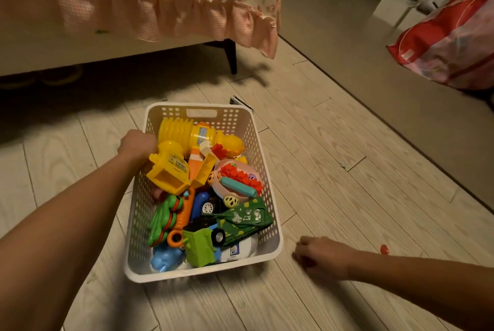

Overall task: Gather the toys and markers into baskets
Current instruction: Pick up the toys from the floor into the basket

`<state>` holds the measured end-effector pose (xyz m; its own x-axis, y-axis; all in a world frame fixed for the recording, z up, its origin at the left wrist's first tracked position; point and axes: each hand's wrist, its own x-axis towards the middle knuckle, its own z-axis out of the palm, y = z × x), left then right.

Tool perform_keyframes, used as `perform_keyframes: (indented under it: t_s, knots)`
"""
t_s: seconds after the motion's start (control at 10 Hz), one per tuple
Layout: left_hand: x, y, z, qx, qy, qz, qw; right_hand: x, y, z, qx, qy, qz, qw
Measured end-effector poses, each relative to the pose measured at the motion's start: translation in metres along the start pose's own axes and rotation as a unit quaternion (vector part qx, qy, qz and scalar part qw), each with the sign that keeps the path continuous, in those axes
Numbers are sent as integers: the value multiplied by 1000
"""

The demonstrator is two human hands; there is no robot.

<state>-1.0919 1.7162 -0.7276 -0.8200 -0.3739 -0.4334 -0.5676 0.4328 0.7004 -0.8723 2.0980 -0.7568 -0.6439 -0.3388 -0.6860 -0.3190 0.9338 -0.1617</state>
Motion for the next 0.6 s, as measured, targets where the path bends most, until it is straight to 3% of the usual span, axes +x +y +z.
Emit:
perform_keyframes:
  t_s: [0.1,0.2,0.3,0.4,0.6]
  knots:
    - [-4,-2,4,24,-6,20,999,19,17,-52,63,169,74,981]
    - [-4,-3,3,66,3,33,997,33,14,-118,164,350,98,917]
    - [-5,-1,4,64,12,39,997,37,-17,-165,285,414,41,864]
    - [-8,-1,4,65,32,38,997,45,-53,-179,313,376,-38,871]
    - [-7,0,8,58,46,31,997,64,-91,-167,230,302,-100,919]
